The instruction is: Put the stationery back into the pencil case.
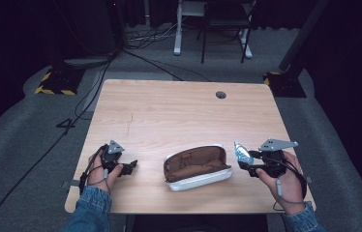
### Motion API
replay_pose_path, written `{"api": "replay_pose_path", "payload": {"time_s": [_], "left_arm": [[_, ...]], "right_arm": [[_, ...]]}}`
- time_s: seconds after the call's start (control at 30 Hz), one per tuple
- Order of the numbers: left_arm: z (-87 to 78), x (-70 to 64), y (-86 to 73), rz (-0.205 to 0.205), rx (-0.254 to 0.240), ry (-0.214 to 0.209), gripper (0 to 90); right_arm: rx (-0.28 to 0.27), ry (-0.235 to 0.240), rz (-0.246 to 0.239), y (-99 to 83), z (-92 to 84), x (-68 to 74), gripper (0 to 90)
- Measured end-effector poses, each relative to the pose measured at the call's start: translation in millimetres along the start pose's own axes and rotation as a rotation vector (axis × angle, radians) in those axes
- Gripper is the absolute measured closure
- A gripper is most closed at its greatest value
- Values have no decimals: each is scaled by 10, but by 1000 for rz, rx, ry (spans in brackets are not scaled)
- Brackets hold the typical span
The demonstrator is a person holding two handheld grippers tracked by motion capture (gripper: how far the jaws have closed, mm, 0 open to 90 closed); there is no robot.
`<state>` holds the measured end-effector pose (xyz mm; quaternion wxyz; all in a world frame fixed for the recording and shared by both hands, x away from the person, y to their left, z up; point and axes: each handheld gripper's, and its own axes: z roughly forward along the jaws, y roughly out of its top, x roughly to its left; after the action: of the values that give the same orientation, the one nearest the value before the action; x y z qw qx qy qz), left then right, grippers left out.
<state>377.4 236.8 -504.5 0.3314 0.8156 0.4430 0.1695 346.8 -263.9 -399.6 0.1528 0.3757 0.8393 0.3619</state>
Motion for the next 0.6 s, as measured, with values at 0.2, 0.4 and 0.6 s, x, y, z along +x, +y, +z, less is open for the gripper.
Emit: {"api": "replay_pose_path", "payload": {"time_s": [0.2,0.4,0.6], "left_arm": [[3,-12,0,-9,-3,8,148],[4,-17,1,-12,-3,12,148],[5,-16,1,-11,-4,12,147]], "right_arm": [[-5,31,-26,81,-16,92,391],[-8,67,-51,170,4,188,390],[-8,98,-82,265,50,270,390]]}}
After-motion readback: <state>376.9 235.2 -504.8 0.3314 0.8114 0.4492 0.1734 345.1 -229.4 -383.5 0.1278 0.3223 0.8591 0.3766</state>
